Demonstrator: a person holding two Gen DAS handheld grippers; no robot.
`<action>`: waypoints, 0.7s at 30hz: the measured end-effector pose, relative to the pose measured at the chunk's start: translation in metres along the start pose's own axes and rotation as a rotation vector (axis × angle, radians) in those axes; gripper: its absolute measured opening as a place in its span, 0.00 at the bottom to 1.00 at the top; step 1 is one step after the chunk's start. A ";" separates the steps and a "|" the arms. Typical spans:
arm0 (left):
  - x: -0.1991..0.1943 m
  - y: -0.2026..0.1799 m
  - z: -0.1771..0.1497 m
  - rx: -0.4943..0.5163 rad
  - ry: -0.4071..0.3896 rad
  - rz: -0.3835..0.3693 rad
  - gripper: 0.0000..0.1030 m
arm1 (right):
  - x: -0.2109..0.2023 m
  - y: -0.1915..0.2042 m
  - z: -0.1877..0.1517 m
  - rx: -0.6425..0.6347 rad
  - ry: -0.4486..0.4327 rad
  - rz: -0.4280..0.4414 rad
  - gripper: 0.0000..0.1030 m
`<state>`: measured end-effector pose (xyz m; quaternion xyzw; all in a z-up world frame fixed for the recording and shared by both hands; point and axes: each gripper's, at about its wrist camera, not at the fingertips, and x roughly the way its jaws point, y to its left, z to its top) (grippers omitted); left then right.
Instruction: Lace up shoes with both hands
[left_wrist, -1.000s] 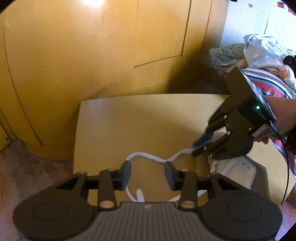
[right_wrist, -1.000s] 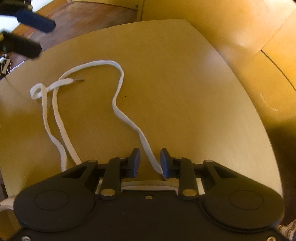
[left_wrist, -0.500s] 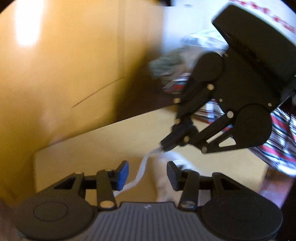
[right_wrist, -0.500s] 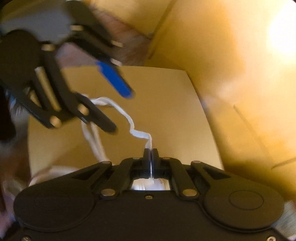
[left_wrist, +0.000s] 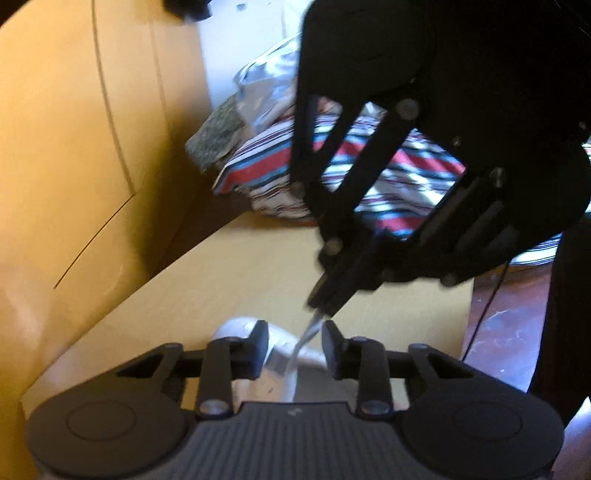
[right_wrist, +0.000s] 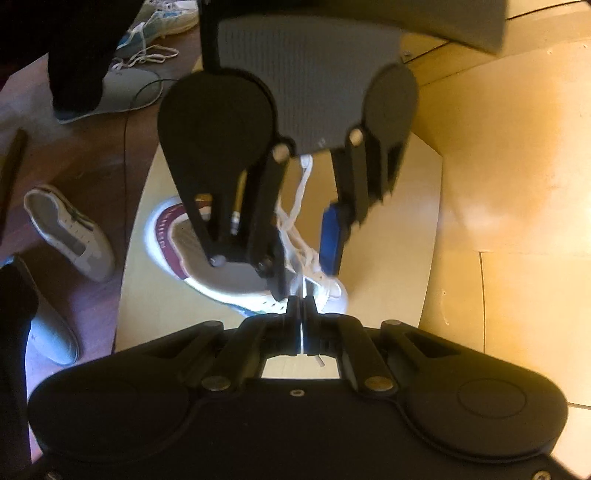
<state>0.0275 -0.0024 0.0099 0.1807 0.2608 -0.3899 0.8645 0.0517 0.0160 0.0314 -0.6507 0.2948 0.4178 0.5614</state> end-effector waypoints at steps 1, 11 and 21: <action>-0.001 0.000 0.001 -0.007 -0.005 0.013 0.01 | 0.003 -0.013 0.008 0.020 -0.002 -0.007 0.02; 0.002 0.016 -0.007 -0.111 -0.007 0.106 0.01 | -0.010 -0.018 -0.107 0.995 -0.367 -0.016 0.36; 0.019 0.029 -0.007 -0.166 0.010 0.105 0.01 | 0.058 0.041 -0.163 1.618 -0.818 0.098 0.35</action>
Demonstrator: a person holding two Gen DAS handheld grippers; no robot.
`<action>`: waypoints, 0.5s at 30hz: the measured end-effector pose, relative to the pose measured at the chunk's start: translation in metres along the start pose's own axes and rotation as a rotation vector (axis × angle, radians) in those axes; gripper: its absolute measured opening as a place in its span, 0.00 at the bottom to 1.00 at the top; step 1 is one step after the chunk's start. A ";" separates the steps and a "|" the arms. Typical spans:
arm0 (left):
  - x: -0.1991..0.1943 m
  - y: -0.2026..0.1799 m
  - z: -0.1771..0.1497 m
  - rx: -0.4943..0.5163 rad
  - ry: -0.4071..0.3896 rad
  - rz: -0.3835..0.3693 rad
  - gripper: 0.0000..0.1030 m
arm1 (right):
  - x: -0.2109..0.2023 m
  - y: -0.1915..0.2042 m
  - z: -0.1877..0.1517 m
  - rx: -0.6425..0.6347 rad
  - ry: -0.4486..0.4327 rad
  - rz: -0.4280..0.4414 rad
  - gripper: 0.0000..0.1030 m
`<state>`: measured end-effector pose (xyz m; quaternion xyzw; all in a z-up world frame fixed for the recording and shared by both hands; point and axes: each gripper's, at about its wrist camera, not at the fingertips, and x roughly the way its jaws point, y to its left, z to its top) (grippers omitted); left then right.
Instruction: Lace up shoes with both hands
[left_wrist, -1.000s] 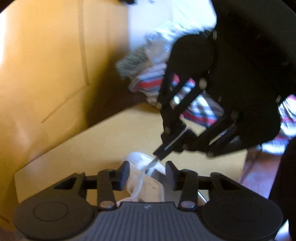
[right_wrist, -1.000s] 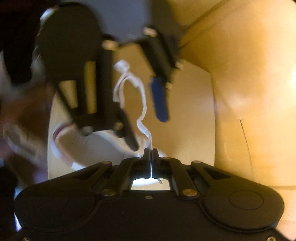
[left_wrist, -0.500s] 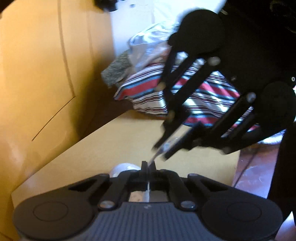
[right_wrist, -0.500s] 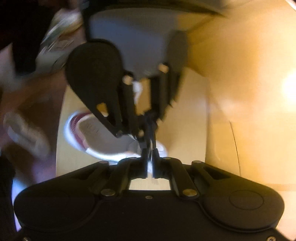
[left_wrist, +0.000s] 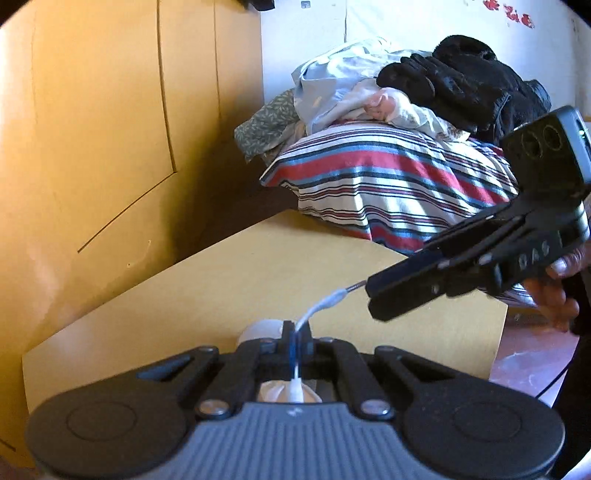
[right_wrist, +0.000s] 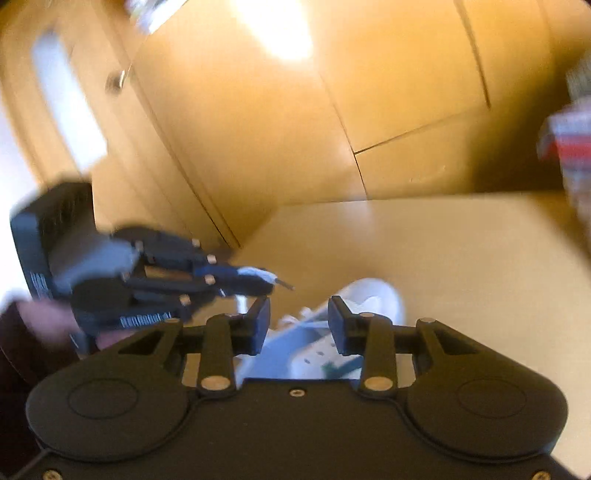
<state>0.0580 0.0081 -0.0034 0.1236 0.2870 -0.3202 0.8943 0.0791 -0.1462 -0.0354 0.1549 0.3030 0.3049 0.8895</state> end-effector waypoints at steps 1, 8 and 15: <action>0.004 0.000 0.000 0.000 0.002 -0.004 0.01 | 0.001 0.001 -0.001 -0.024 0.005 -0.002 0.35; 0.022 -0.007 0.003 0.012 0.030 -0.028 0.01 | 0.000 0.018 -0.012 -0.331 0.027 -0.037 0.36; 0.026 -0.012 -0.001 0.032 0.054 -0.044 0.01 | 0.008 0.031 -0.018 -0.553 0.123 -0.103 0.07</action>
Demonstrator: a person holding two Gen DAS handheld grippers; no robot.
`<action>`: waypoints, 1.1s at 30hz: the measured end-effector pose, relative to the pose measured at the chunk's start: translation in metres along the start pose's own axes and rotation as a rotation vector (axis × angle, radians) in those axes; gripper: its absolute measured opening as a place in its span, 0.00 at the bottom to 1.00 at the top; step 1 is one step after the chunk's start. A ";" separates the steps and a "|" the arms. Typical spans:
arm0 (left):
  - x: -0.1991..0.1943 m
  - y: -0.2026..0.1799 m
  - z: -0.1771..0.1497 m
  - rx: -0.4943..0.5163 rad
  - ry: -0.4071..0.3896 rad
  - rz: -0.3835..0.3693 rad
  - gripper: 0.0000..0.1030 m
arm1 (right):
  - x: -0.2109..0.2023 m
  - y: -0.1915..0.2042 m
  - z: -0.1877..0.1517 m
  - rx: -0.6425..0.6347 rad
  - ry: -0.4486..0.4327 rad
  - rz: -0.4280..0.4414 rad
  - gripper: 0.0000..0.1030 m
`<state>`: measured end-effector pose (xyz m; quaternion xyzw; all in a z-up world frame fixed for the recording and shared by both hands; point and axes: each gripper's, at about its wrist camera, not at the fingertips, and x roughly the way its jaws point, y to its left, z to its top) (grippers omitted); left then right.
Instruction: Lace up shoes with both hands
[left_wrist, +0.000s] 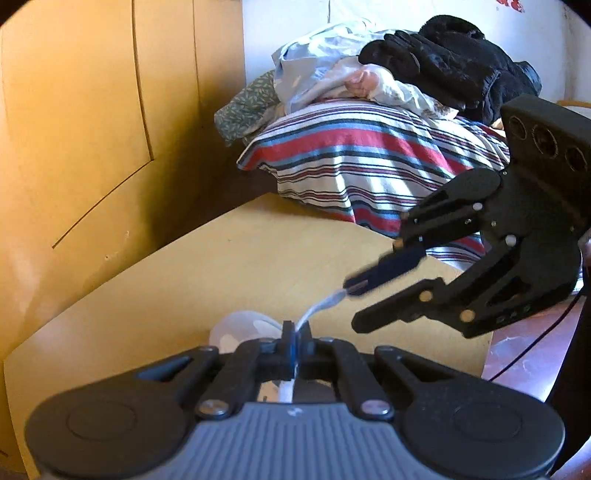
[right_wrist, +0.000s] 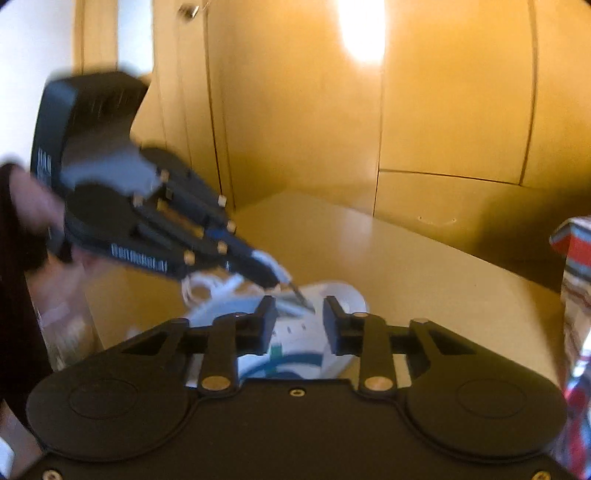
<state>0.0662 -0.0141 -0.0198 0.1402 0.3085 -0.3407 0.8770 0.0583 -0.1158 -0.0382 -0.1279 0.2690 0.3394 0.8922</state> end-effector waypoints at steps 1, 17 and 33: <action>0.000 0.000 0.000 0.002 0.003 -0.001 0.01 | 0.000 0.001 0.000 -0.017 0.008 -0.007 0.07; 0.003 -0.001 -0.006 0.033 0.051 0.002 0.01 | 0.000 0.004 0.007 -0.167 0.043 -0.104 0.16; 0.008 -0.010 -0.005 0.070 0.073 -0.003 0.02 | 0.005 0.024 0.011 -0.360 0.151 -0.155 0.04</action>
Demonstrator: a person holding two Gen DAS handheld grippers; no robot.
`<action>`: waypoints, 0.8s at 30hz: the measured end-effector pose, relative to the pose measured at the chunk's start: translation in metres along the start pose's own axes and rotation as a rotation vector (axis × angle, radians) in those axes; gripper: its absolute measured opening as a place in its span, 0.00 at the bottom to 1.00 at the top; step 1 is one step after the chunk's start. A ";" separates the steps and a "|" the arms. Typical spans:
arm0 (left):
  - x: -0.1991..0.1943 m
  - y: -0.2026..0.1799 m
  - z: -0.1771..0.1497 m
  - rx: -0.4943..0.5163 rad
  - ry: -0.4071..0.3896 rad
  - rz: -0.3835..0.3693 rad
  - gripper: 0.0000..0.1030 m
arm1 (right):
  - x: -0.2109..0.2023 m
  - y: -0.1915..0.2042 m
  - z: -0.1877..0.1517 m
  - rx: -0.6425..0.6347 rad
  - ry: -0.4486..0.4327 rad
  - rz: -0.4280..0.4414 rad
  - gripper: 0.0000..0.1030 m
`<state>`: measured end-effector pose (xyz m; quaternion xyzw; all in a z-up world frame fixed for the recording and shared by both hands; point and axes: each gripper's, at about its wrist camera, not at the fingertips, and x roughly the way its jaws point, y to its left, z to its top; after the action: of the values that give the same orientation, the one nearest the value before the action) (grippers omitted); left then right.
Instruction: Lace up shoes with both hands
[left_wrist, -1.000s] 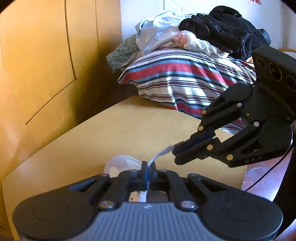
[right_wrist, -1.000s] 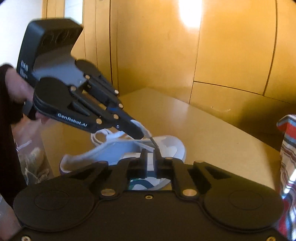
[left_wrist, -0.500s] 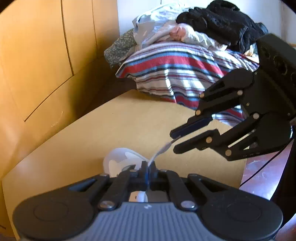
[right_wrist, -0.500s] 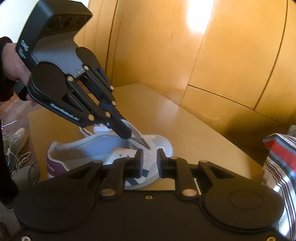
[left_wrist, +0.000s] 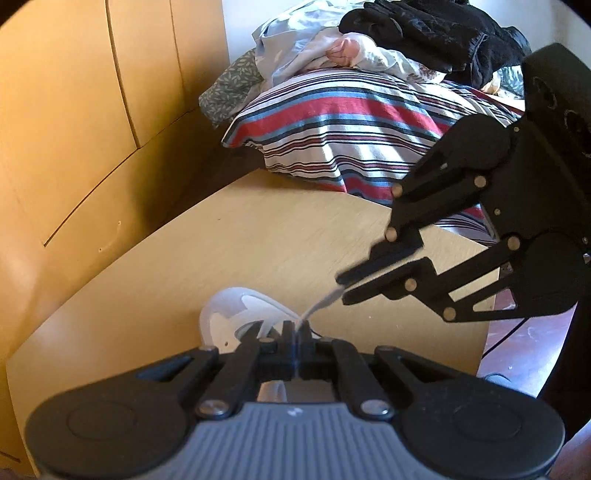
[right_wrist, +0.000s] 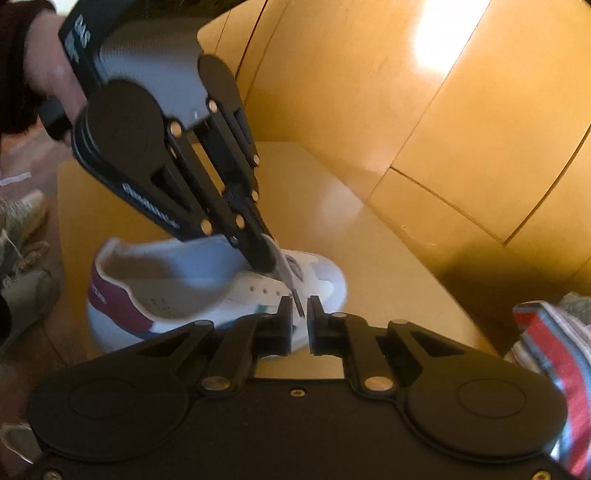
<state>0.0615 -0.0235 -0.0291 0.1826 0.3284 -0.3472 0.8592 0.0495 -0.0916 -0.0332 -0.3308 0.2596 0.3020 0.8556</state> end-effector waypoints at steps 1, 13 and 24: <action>0.000 -0.001 0.000 0.003 0.000 0.000 0.04 | 0.000 0.000 0.000 -0.005 0.007 -0.002 0.04; -0.005 -0.005 -0.002 0.034 -0.007 0.009 0.16 | -0.003 0.011 0.004 -0.098 0.044 -0.012 0.03; -0.004 -0.032 0.001 0.197 -0.001 -0.009 0.23 | -0.003 0.032 0.007 -0.276 0.072 -0.036 0.03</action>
<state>0.0368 -0.0440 -0.0282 0.2646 0.2931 -0.3817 0.8357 0.0269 -0.0686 -0.0401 -0.4605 0.2400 0.3077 0.7973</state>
